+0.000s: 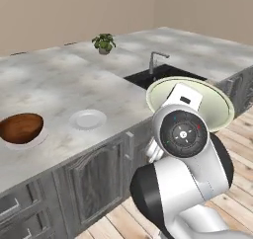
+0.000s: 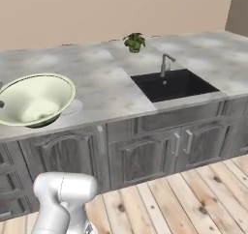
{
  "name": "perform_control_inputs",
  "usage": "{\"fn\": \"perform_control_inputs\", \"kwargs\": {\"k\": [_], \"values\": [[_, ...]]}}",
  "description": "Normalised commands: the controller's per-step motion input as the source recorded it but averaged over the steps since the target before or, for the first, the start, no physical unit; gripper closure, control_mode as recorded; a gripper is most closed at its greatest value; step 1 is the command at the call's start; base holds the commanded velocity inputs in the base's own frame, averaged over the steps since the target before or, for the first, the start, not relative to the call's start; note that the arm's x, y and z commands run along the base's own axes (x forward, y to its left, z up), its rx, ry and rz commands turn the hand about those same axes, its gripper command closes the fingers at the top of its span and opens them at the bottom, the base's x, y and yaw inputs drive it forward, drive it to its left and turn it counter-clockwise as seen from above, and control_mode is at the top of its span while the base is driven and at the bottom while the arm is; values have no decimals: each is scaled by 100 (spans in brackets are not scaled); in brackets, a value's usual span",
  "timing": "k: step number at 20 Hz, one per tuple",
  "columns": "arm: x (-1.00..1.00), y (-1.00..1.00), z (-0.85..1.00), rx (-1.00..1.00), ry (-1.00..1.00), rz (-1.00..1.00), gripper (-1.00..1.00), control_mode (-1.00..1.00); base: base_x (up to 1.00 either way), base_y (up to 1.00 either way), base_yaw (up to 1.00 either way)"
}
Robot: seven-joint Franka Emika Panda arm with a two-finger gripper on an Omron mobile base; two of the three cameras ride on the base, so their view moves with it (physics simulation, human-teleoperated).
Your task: Move the bowls from the cabinet to the plates on the dining table.
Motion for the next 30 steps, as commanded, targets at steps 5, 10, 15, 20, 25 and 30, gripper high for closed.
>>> {"fn": "perform_control_inputs", "kwargs": {"k": [5,10,15,20,25,30], "values": [[0,0,0,0,0,0,100,100,96,-32,40],[0,0,0,0,0,0,100,100,68,-42,22],[0,0,0,0,0,0,100,100,43,-18,5],[0,0,0,0,0,0,100,100,72,-45,11],[0,0,0,0,0,0,100,100,64,-43,13],[0,0,0,0,0,0,100,100,58,-30,11]]}}
